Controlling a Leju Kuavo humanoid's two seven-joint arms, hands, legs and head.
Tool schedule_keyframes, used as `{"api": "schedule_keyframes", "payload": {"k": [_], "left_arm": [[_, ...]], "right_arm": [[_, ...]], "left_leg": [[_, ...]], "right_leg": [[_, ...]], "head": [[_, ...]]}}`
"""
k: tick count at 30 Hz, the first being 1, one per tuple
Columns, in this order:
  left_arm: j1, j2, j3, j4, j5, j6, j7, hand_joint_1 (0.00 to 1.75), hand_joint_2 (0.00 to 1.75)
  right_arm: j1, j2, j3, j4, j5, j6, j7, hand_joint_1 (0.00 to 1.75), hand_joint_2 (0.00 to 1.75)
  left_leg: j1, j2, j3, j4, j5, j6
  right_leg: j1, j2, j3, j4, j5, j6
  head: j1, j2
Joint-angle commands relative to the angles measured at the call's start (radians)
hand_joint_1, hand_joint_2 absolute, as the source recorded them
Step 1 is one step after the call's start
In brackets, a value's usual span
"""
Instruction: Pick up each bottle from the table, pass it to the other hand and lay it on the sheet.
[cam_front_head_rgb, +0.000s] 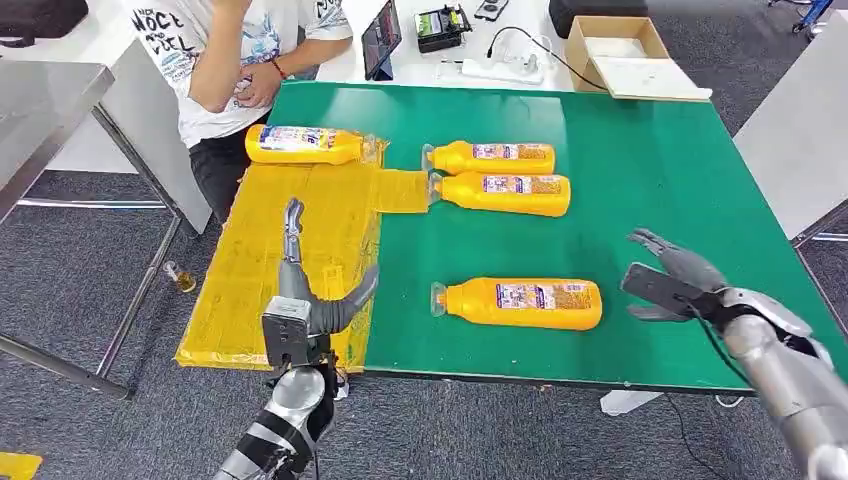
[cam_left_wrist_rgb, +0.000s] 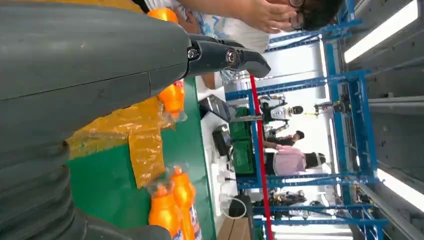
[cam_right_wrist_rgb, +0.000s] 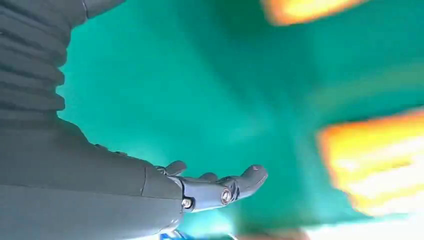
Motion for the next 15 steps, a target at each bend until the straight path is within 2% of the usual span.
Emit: {"api": "schedule_keyframes", "payload": {"k": [1,3,6,7,12,13,14,15], "left_arm": [[-0.049,0.004,-0.044,0.101,-0.022,-0.017,-0.031,0.0,1.75],[-0.055,0.0,-0.046,0.108,-0.021,-0.018,-0.031,0.0,1.75],[-0.055,0.0,-0.046,0.108,-0.021,-0.018,-0.031,0.0,1.75],[-0.055,0.002,-0.046,0.107,-0.02,-0.019,-0.031,0.0,1.75],[-0.055,0.003,-0.047,0.106,-0.019,-0.022,-0.031,0.0,1.75],[-0.056,0.003,-0.052,0.102,-0.02,-0.022,-0.031,0.0,1.75],[-0.059,0.002,-0.055,0.102,-0.021,-0.025,-0.031,0.0,1.75],[-0.062,0.001,-0.058,0.1,-0.022,-0.023,-0.031,0.0,1.75]], "right_arm": [[-0.067,0.347,0.112,0.187,0.033,-0.111,-0.047,0.0,1.75],[-0.08,0.381,0.119,0.201,0.038,-0.114,-0.035,0.0,1.75],[-0.08,0.381,0.119,0.201,0.038,-0.114,-0.035,0.0,1.75],[-0.084,0.373,0.117,0.206,0.037,-0.112,-0.036,0.0,1.75],[-0.086,0.372,0.12,0.207,0.041,-0.12,-0.054,0.0,1.75],[-0.093,0.391,0.118,0.216,0.039,-0.121,-0.063,0.0,1.75],[-0.107,0.416,0.126,0.224,0.044,-0.117,-0.062,0.0,1.75],[-0.123,0.436,0.132,0.236,0.047,-0.115,-0.06,0.0,1.75]], "left_leg": [[0.002,0.007,0.005,-0.001,-0.001,0.0],[0.002,0.009,0.006,-0.002,-0.001,0.0],[0.002,0.012,0.009,-0.002,-0.002,0.0],[0.002,0.006,0.004,-0.001,0.0,0.0],[0.001,0.005,0.005,-0.001,-0.001,0.001],[0.001,0.007,0.009,-0.002,-0.002,0.001],[0.001,0.004,0.003,-0.001,0.0,0.0],[0.001,0.006,0.006,-0.001,-0.002,0.001]], "right_leg": [[0.002,0.006,0.003,-0.002,0.001,-0.002],[0.002,0.008,0.003,-0.002,0.001,-0.003],[0.004,0.008,0.006,-0.002,0.0,-0.004],[0.002,0.004,0.002,-0.001,0.0,-0.002],[0.002,0.003,0.004,-0.001,-0.001,-0.003],[0.002,0.004,0.007,-0.002,-0.001,-0.004],[0.001,0.003,0.002,0.0,0.0,-0.002],[0.001,0.004,0.005,-0.001,-0.001,-0.004]], "head": [[-0.001,0.0],[0.0,0.0],[0.0,0.0],[0.0,0.0],[0.0,0.0],[0.0,0.0],[0.0,0.0],[0.0,0.0]]}}
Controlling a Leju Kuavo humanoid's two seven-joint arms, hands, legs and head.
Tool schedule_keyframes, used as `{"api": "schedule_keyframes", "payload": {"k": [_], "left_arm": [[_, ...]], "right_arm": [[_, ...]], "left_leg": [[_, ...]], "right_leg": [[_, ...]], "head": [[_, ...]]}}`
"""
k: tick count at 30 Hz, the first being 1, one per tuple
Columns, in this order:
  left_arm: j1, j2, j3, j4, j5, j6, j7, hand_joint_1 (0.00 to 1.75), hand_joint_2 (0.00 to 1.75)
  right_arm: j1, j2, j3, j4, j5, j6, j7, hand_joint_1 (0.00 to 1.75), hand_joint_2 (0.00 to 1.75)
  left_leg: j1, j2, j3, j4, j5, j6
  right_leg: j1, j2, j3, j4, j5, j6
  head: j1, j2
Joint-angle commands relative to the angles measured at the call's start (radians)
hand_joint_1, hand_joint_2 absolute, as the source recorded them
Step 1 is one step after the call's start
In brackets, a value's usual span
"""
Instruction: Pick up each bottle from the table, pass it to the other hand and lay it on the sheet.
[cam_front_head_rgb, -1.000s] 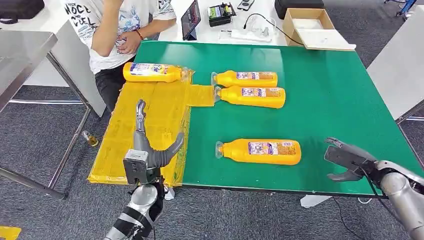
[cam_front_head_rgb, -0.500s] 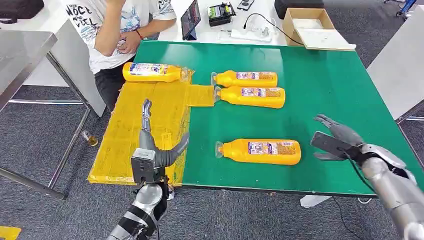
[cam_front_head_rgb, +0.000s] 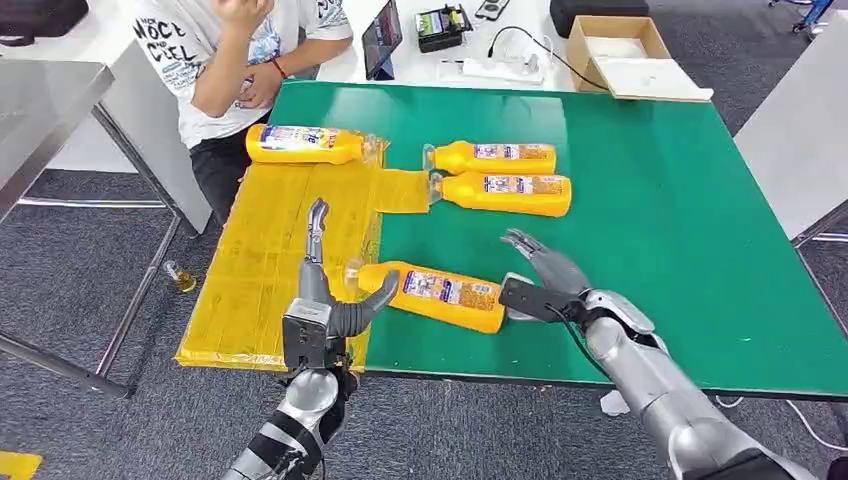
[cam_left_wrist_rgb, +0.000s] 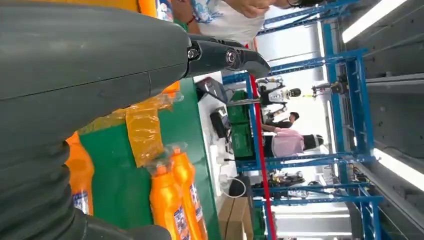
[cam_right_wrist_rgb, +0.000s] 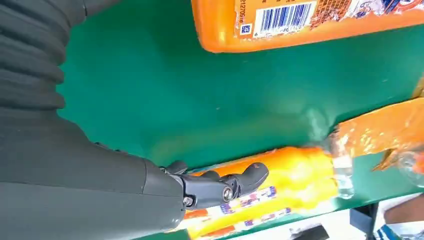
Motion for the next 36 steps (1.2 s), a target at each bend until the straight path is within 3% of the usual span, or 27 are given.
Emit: {"api": "schedule_keyframes", "payload": {"k": [1,10,14,20,23,28,34,36], "left_arm": [[-0.05,0.025,-0.034,0.063,-0.001,-0.011,-0.031,0.0,1.75],[-0.053,0.025,-0.026,0.072,0.001,-0.032,-0.031,0.0,1.75],[-0.065,0.015,-0.005,0.097,0.008,-0.051,-0.031,0.0,1.75],[-0.049,0.017,0.033,0.072,-0.007,-0.06,-0.031,0.0,1.75],[-0.044,0.013,0.049,0.072,-0.013,-0.068,-0.031,0.0,1.75],[-0.041,0.008,0.058,0.072,-0.02,-0.072,-0.031,0.0,1.75],[-0.044,-0.005,0.054,0.084,-0.031,-0.058,-0.031,0.0,1.75],[-0.047,-0.007,0.052,0.087,-0.032,-0.056,-0.031,0.0,1.75]], "right_arm": [[-0.107,0.11,0.059,0.131,0.012,-0.002,-0.021,0.0,1.75],[-0.134,0.086,0.062,0.135,-0.007,0.057,-0.045,0.0,1.75],[-0.143,0.051,0.058,0.123,-0.033,0.101,-0.072,0.0,1.75],[-0.103,-0.046,-0.008,-0.098,-0.138,0.126,-0.1,0.0,1.75],[-0.052,-0.046,-0.052,-0.207,-0.167,0.12,-0.096,0.0,1.75],[-0.021,0.009,-0.067,-0.266,-0.161,0.101,-0.08,0.0,1.75],[0.049,0.213,-0.089,-0.29,-0.052,-0.111,-0.062,0.0,1.75],[0.062,0.242,-0.075,-0.285,-0.03,-0.142,-0.054,0.0,1.75]], "left_leg": [[0.0,0.006,0.004,-0.001,-0.002,0.001],[0.0,0.005,0.008,-0.001,-0.002,0.002],[-0.001,0.001,0.003,-0.001,0.0,0.001],[-0.001,0.0,0.002,0.0,-0.001,0.001],[-0.001,0.001,0.004,0.0,-0.001,0.001],[0.0,0.007,0.009,-0.002,-0.003,0.001],[0.0,0.006,0.004,-0.001,-0.001,0.0],[0.001,0.011,0.011,-0.003,-0.003,0.001]], "right_leg": [[0.001,0.004,0.003,0.0,0.0,-0.003],[0.002,0.001,0.007,-0.002,-0.001,-0.004],[0.001,0.0,0.002,-0.001,0.0,-0.001],[0.0,-0.002,0.002,0.0,-0.001,-0.002],[0.001,-0.001,0.004,-0.001,-0.001,-0.003],[0.001,0.004,0.007,-0.002,-0.001,-0.004],[0.002,0.004,0.001,-0.001,0.0,-0.002],[0.003,0.007,0.008,-0.003,-0.001,-0.005]], "head": [[0.0,0.0],[0.0,0.0],[0.0,0.0],[0.0,0.0],[0.0,0.0],[0.0,0.0],[0.0,0.0],[0.0,0.0]]}}
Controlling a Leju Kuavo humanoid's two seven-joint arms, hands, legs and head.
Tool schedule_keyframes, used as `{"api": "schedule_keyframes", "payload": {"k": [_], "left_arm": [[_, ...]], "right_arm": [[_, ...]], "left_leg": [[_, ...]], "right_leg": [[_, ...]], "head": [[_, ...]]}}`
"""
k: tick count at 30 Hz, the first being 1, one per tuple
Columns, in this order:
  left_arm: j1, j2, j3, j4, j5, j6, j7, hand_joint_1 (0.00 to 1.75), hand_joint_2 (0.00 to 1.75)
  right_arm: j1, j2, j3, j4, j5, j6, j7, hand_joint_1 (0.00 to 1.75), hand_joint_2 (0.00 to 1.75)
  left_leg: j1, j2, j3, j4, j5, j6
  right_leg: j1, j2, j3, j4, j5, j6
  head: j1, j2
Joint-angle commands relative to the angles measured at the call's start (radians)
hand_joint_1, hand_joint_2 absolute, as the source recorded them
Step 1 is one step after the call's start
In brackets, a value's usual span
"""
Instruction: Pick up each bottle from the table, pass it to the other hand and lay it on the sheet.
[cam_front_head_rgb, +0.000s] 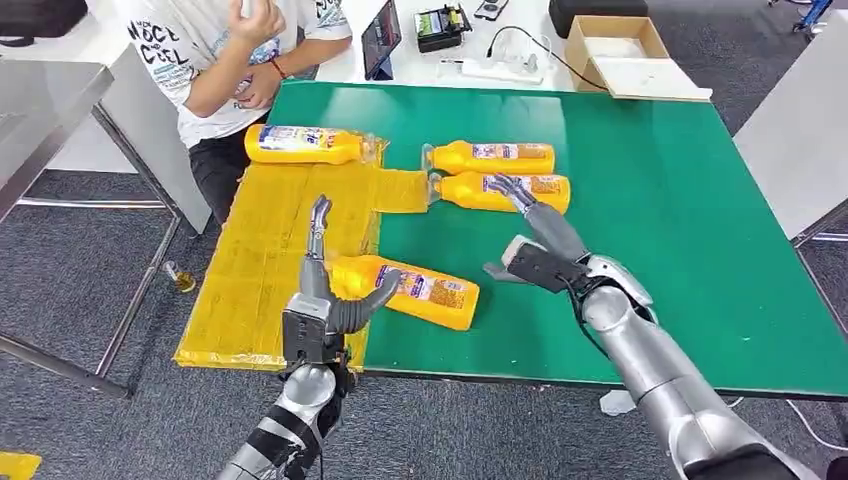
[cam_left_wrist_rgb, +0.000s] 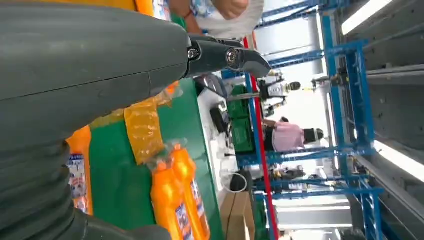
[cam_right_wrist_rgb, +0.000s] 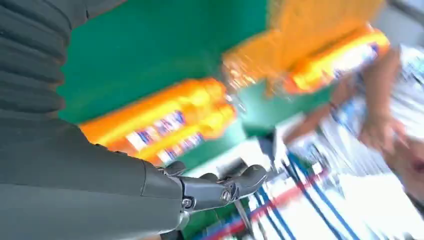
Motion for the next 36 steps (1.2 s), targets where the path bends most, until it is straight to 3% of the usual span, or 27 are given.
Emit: {"api": "schedule_keyframes", "payload": {"k": [1,6,10,24,25,26,36], "left_arm": [[-0.032,-0.005,0.021,0.066,-0.005,0.009,-0.031,0.0,1.75],[-0.042,-0.007,0.013,0.076,-0.006,0.017,-0.031,0.0,1.75],[-0.061,-0.004,-0.004,0.085,0.004,0.029,-0.031,0.0,1.75],[-0.064,-0.005,-0.005,0.087,0.005,0.027,-0.031,0.0,1.75],[-0.064,-0.005,-0.005,0.087,0.005,0.027,-0.031,0.0,1.75],[-0.065,-0.003,-0.005,0.089,0.006,0.028,-0.031,0.0,1.75],[-0.032,0.012,0.024,0.058,0.009,0.04,-0.031,0.0,1.75]], "right_arm": [[0.06,0.191,-0.006,-0.039,0.082,-0.131,0.033,0.0,1.75],[0.076,0.244,-0.008,-0.006,0.11,-0.181,0.021,0.0,1.75],[0.045,0.313,0.001,0.133,0.138,-0.198,0.017,0.0,1.75],[0.039,0.318,0.002,0.146,0.138,-0.195,0.015,0.0,1.75],[0.039,0.318,0.002,0.146,0.138,-0.195,0.015,0.0,1.75],[0.027,0.324,0.004,0.178,0.138,-0.182,0.018,0.0,1.75],[-0.063,0.338,0.011,0.329,0.2,-0.191,0.171,0.0,1.75]], "left_leg": [[0.0,0.004,0.004,-0.001,-0.001,0.0],[0.0,0.003,0.006,-0.001,-0.002,0.001],[0.0,0.004,0.005,-0.001,-0.001,0.001],[0.0,0.001,0.002,-0.001,0.0,0.001],[0.0,0.003,0.009,-0.002,-0.002,0.002],[0.0,0.001,0.004,-0.001,-0.001,0.001],[-0.001,0.003,0.003,-0.001,0.0,0.001]], "right_leg": [[0.001,0.003,0.002,-0.001,0.0,-0.002],[0.001,0.002,0.005,-0.002,-0.001,-0.003],[0.001,0.004,0.003,-0.001,0.0,-0.003],[0.0,0.001,0.001,-0.001,0.0,-0.002],[0.001,0.001,0.008,-0.002,-0.002,-0.004],[0.0,0.001,0.003,-0.001,-0.001,-0.002],[0.0,0.002,0.002,-0.001,0.0,-0.002]], "head": [[0.0,0.0],[0.0,0.0],[0.0,0.0],[0.0,0.0],[0.0,0.0],[0.0,0.0],[0.0,0.0]]}}
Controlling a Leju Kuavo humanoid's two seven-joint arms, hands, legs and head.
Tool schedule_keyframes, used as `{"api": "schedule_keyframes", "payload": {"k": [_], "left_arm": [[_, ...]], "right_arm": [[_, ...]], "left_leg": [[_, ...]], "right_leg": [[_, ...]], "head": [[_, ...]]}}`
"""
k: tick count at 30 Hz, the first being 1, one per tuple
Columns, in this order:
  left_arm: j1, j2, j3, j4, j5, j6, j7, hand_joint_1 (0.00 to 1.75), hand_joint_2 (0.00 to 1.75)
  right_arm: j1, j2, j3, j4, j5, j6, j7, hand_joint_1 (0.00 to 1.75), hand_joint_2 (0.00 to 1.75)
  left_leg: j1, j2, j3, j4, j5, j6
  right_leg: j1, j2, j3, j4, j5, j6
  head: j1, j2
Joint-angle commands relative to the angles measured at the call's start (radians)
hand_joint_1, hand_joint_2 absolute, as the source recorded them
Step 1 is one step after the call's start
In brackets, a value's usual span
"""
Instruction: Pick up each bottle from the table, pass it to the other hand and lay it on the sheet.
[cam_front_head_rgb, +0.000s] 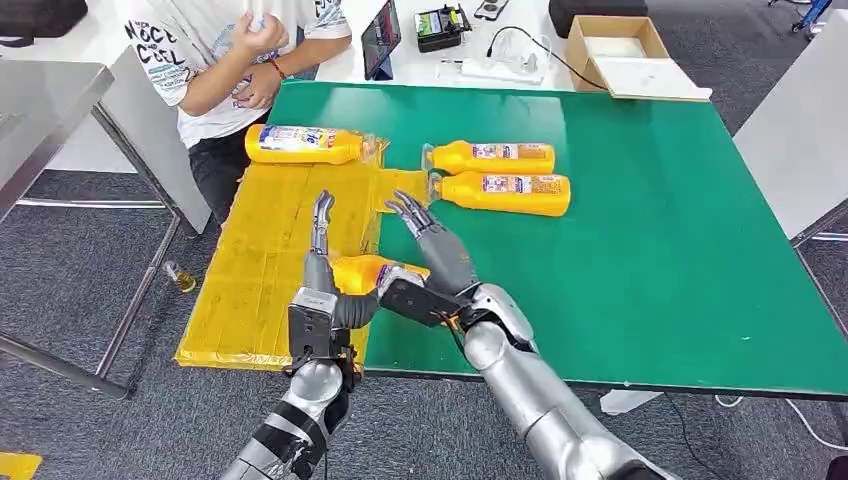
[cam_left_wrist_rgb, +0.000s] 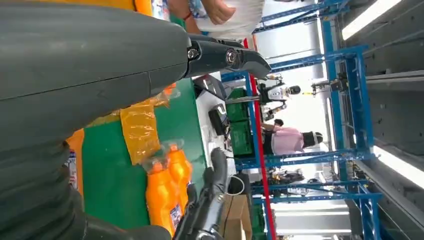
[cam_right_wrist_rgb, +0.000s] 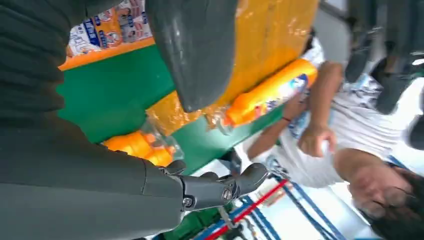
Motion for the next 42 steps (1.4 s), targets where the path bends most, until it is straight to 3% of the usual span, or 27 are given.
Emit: {"api": "schedule_keyframes", "payload": {"k": [1,5,15,21,23,28,42], "left_arm": [[-0.011,0.031,0.024,0.039,0.0,-0.004,-0.031,0.0,1.75],[-0.006,0.031,0.038,0.044,-0.01,0.001,-0.031,0.0,1.75],[-0.022,0.019,0.045,0.075,-0.008,-0.006,-0.031,0.0,1.75],[-0.043,0.015,0.024,0.099,0.002,-0.006,-0.031,0.0,1.75],[-0.049,0.016,0.016,0.103,0.007,-0.004,-0.031,0.0,1.75],[-0.05,0.017,0.012,0.104,0.008,-0.004,-0.031,0.0,1.75],[-0.063,0.019,0.002,0.121,0.034,-0.007,-0.031,0.0,1.75]], "right_arm": [[-0.124,0.002,0.017,0.214,0.044,0.007,0.126,0.0,1.75],[-0.156,0.002,0.017,0.298,0.063,0.023,0.211,0.0,1.75],[-0.198,-0.001,0.005,0.415,0.056,0.107,0.277,0.0,1.75],[-0.193,0.019,0.005,0.45,0.028,0.188,0.246,0.0,1.75],[-0.191,0.027,0.005,0.451,0.017,0.204,0.231,0.0,1.75],[-0.191,0.029,0.004,0.452,0.009,0.217,0.222,0.0,1.75],[-0.209,-0.004,0.066,0.478,0.017,0.337,0.201,0.0,1.75]], "left_leg": [[0.0,0.004,0.006,-0.001,-0.002,0.002],[0.0,0.002,0.004,-0.001,-0.001,0.001],[0.0,0.0,0.003,-0.001,0.0,0.001],[0.0,0.0,0.003,-0.001,0.0,0.001],[0.001,0.002,0.011,-0.003,-0.003,0.002],[0.0,0.001,0.004,-0.001,-0.001,0.001],[0.0,-0.001,0.004,-0.001,-0.001,0.001]], "right_leg": [[0.001,0.002,0.005,-0.002,-0.001,-0.002],[0.0,0.001,0.003,-0.001,0.0,-0.002],[0.0,-0.001,0.003,-0.001,0.0,-0.001],[0.001,-0.001,0.003,-0.001,-0.001,-0.002],[0.002,-0.002,0.011,-0.003,-0.002,-0.005],[0.001,-0.001,0.004,-0.001,-0.001,-0.002],[0.001,-0.003,0.005,-0.001,-0.001,-0.002]], "head": [[0.0,0.0],[0.0,0.0],[0.0,0.0],[0.0,0.0],[0.0,0.0],[0.0,0.0],[0.0,0.0]]}}
